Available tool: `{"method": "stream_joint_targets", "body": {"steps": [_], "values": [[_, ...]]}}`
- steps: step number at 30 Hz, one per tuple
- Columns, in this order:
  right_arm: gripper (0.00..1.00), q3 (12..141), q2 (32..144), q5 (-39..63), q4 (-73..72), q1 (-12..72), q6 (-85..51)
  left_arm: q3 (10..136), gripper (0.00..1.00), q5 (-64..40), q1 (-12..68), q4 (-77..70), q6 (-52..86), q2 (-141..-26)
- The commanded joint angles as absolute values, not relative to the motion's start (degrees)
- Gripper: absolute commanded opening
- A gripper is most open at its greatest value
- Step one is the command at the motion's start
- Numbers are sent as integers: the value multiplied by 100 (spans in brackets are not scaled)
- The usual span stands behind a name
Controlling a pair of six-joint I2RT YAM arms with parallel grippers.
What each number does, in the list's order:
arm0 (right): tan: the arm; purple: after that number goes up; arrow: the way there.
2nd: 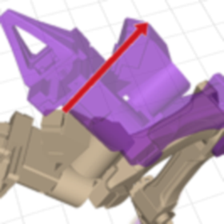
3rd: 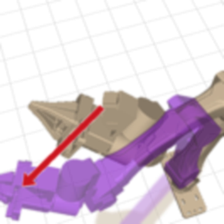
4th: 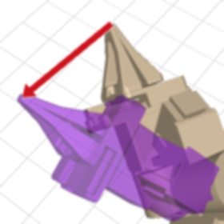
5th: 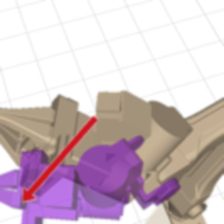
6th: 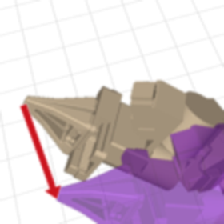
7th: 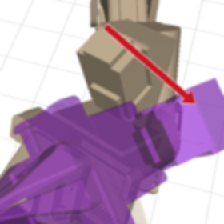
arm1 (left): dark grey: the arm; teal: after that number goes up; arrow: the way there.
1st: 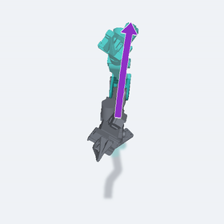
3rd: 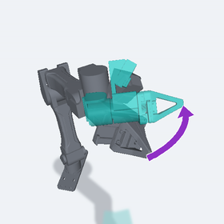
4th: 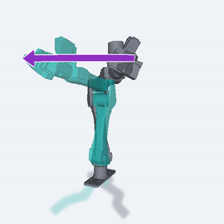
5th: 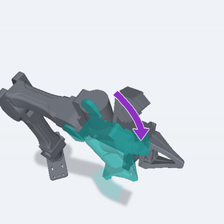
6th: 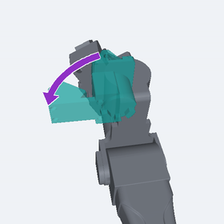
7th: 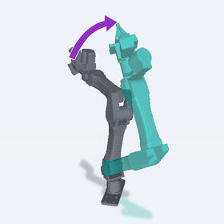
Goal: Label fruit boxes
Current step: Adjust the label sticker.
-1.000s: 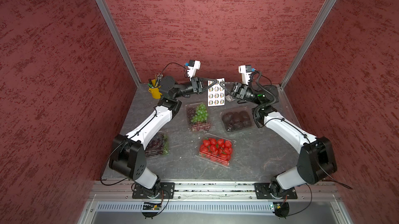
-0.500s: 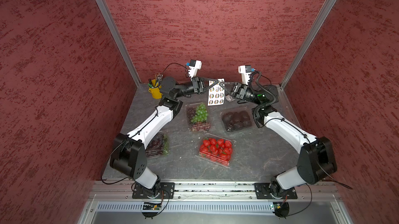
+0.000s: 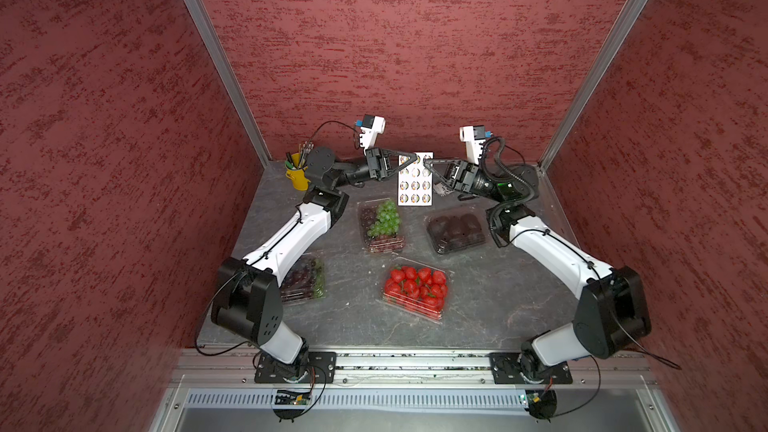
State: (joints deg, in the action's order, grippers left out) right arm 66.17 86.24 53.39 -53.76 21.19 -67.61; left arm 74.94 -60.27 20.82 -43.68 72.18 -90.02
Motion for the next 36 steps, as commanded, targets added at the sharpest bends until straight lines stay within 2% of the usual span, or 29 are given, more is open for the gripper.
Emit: {"method": "stream_joint_targets", "body": {"steps": [1, 8, 12, 14, 15, 26, 36], "values": [[23, 6722, 8456, 5401, -5399, 2073, -6734, 7487, 0, -6160, 2067, -4413, 7182, -8965], [20, 6803, 8520, 5373, -5379, 2043, -6732, 7515, 0, -6283, 2127, -4395, 7163, -8947], [10, 6802, 8526, 5348, -5379, 2030, -6748, 7492, 0, -6336, 2135, -4377, 7143, -8913], [1, 6803, 8532, 5356, -5387, 2030, -6757, 7489, 0, -6341, 2144, -4377, 7143, -8907], [0, 6803, 8539, 5361, -5404, 2030, -6773, 7504, 0, -6344, 2152, -4377, 7133, -8919], [0, 6726, 8527, 5491, -5687, 2048, -6951, 7864, 0, -6441, 2452, -4394, 7134, -9193], [0, 6680, 8404, 5521, -5681, 2031, -6908, 7750, 0, -6420, 2289, -4368, 7115, -9156]]}}
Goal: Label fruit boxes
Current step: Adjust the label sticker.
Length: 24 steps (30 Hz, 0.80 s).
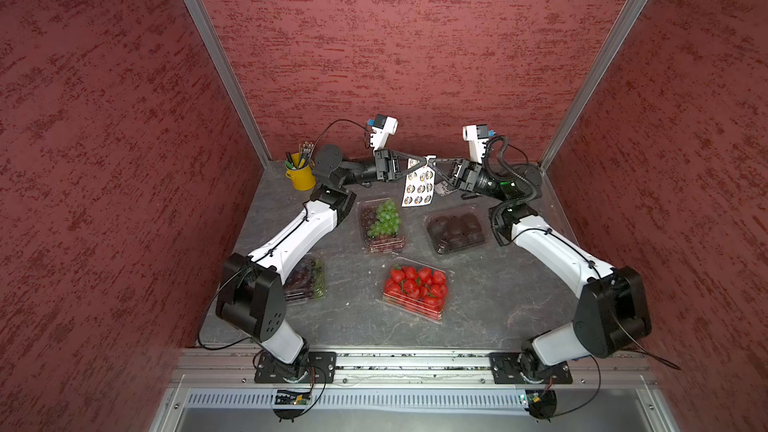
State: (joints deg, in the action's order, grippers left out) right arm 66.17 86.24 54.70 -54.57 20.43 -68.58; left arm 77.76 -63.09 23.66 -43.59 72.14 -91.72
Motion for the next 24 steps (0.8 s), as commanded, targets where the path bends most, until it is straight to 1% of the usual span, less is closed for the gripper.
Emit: {"method": "stream_joint_targets", "body": {"steps": [1, 10, 24], "values": [[0, 6672, 8397, 5520, -5714, 2022, -6925, 7717, 0, -6409, 2254, -4368, 7114, -9122], [0, 6686, 8498, 5559, -6060, 2031, -7194, 7760, 0, -6390, 2362, -4405, 7132, -9204], [0, 6644, 8512, 5523, -5733, 2039, -6982, 7910, 0, -6372, 2451, -4438, 7177, -9188]]}}
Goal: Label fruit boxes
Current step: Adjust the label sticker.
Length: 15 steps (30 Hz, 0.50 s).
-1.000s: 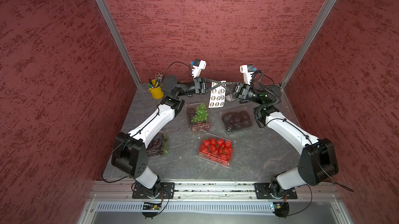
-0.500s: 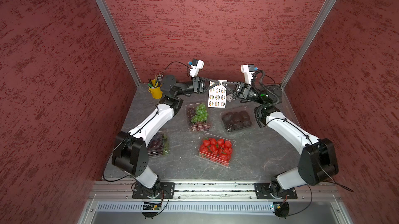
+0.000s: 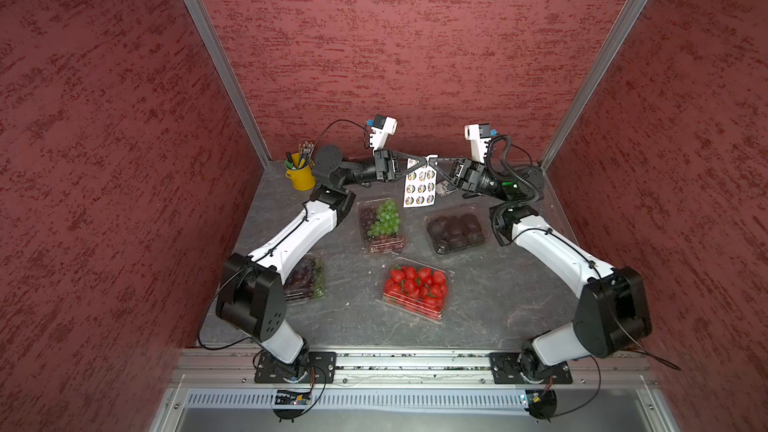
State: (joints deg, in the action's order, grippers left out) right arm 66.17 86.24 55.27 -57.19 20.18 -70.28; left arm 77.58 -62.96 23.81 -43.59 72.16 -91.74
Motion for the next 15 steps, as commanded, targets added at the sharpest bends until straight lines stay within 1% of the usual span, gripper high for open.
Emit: {"method": "stream_joint_targets", "body": {"steps": [1, 15], "values": [[0, 6645, 8518, 5514, -5690, 2037, -6949, 7910, 0, -6365, 2446, -4465, 7196, -9188], [0, 6697, 8531, 5497, -5380, 2037, -6777, 8005, 0, -6372, 2441, -4574, 7287, -9200]]}}
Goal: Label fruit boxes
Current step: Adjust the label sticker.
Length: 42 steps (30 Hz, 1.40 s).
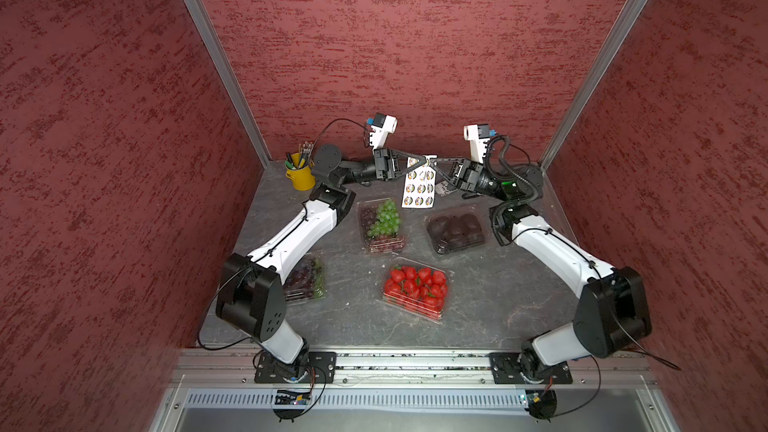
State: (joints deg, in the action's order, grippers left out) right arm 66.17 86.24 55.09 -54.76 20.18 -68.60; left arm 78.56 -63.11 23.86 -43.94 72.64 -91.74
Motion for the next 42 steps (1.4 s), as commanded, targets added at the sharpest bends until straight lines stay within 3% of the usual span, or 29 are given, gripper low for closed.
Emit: {"method": "stream_joint_targets", "body": {"steps": [1, 31, 32, 33, 34, 40, 42], "values": [[0, 6701, 8534, 5492, -5347, 2039, -6761, 8009, 0, -6372, 2443, -4580, 7287, -9206], [0, 6864, 8526, 5575, -5593, 2030, -6887, 7913, 1, -6442, 2351, -4631, 7337, -9437], [0, 6856, 8528, 5567, -5572, 2030, -6874, 7905, 4, -6438, 2326, -4621, 7340, -9423], [0, 6856, 8525, 5564, -5564, 2022, -6865, 7901, 17, -6440, 2293, -4603, 7335, -9407], [0, 6846, 8526, 5562, -5548, 2009, -6856, 7887, 20, -6449, 2260, -4597, 7336, -9389], [0, 6856, 8515, 5520, -5441, 1964, -6786, 7714, 20, -6432, 2032, -4518, 7279, -9201], [0, 6855, 8517, 5521, -5432, 1964, -6785, 7629, 27, -6429, 1987, -4489, 7264, -9159]]}}
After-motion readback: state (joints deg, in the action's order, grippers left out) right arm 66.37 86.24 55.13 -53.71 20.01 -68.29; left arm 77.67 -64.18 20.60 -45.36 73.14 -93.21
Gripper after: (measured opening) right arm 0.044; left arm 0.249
